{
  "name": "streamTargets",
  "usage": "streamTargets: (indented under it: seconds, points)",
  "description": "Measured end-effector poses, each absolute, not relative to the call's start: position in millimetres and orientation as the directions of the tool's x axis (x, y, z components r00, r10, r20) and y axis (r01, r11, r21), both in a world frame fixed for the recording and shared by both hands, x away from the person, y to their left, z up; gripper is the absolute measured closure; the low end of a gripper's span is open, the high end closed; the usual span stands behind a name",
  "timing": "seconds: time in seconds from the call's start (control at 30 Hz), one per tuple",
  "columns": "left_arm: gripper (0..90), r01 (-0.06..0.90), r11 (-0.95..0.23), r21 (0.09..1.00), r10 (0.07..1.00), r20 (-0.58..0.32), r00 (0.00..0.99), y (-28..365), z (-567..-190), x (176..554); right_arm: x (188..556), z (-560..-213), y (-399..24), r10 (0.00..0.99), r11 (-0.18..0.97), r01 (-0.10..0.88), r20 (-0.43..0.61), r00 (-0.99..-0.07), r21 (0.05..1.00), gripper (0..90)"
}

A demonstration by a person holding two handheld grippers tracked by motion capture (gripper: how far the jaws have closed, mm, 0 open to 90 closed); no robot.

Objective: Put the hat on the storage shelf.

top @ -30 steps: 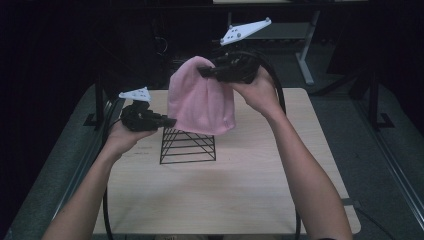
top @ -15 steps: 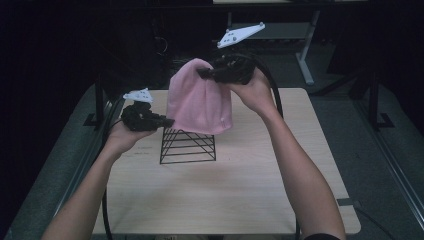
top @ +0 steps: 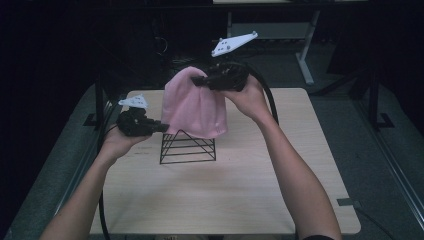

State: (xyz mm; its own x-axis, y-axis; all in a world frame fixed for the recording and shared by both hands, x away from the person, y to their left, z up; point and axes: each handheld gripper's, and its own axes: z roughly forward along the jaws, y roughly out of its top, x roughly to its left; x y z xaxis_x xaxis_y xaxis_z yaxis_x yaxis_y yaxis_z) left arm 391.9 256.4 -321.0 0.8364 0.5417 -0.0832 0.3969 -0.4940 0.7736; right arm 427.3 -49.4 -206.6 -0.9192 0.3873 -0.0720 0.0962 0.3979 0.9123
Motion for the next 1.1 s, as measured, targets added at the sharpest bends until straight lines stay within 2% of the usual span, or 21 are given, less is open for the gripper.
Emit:
streamTargets:
  seconds: [0.43, 1.1]
  points:
    - [81.6, 0.436, -0.491, 0.755, 0.565, -0.105, 0.819, 270, -337, 386, 425, -220, -35, 0.339, 0.431, 0.096, -0.063, -0.939, 0.897, 70.7]
    - [81.6, 0.459, -0.529, 0.714, 0.577, -0.094, 0.811, 273, -356, 386, 424, -235, -26, 0.289, 0.461, 0.105, -0.037, -0.957, 0.881, 70.3]
